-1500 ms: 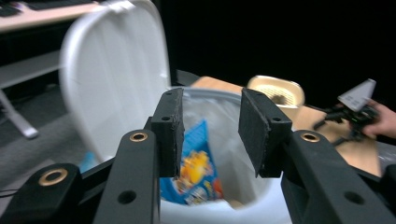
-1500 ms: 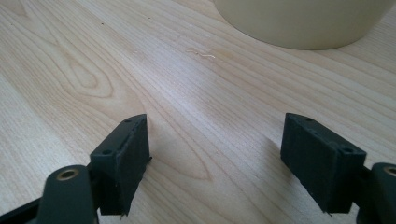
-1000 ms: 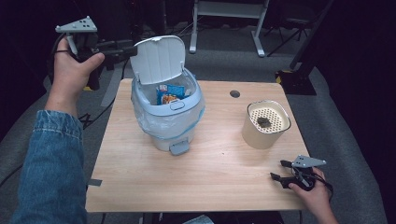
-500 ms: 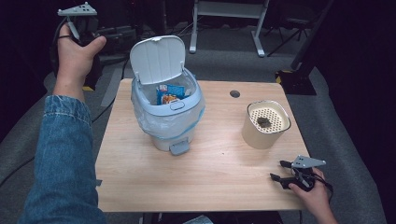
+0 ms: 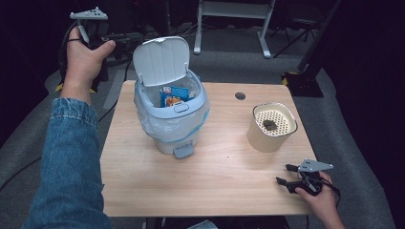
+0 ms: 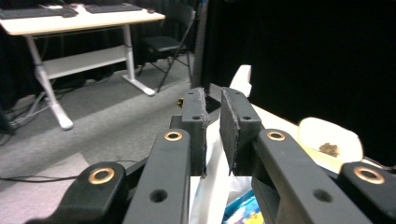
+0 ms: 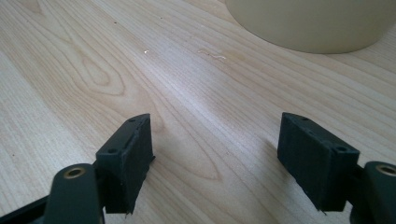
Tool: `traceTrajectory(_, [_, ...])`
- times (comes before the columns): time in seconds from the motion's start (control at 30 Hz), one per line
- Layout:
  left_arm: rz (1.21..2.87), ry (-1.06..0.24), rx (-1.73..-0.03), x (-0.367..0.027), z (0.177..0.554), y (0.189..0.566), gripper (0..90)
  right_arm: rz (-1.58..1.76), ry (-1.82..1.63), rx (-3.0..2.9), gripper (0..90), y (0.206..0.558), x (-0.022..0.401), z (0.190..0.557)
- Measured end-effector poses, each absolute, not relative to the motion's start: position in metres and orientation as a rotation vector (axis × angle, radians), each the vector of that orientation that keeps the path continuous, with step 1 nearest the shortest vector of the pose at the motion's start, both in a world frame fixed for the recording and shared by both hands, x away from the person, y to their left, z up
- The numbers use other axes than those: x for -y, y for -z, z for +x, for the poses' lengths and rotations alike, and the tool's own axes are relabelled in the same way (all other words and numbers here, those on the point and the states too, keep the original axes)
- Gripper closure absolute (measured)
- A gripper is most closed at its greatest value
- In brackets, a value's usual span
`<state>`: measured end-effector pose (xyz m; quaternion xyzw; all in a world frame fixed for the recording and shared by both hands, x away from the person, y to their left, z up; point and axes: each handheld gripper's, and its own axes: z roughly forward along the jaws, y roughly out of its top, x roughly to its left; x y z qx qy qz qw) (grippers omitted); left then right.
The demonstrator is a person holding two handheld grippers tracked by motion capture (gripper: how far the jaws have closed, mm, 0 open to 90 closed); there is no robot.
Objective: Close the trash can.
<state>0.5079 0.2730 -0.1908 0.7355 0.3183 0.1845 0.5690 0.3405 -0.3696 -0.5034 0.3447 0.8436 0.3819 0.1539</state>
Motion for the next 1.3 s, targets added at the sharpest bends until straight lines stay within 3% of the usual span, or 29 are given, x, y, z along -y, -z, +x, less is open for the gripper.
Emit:
traceTrajectory(0.2, [1.714,-0.481,-0.796,-0.278,0.508,0.19,81.2,0.988,-1.093,-2.419,26.6,0.503,0.37,0.341])
traceTrajectory(0.47, [1.757,-0.419,-0.827,-0.28,0.511,0.204,85.2,0.984,-1.092,-2.42,26.5,0.503,0.369,0.341])
traceTrajectory(1.03, [1.87,-0.273,-0.581,-0.235,0.471,0.222,87.4,0.978,-1.094,-2.423,26.2,0.503,0.366,0.344])
traceTrajectory(1.3, [1.898,-0.206,-0.576,-0.218,0.463,0.241,87.1,0.976,-1.094,-2.425,25.8,0.504,0.364,0.346])
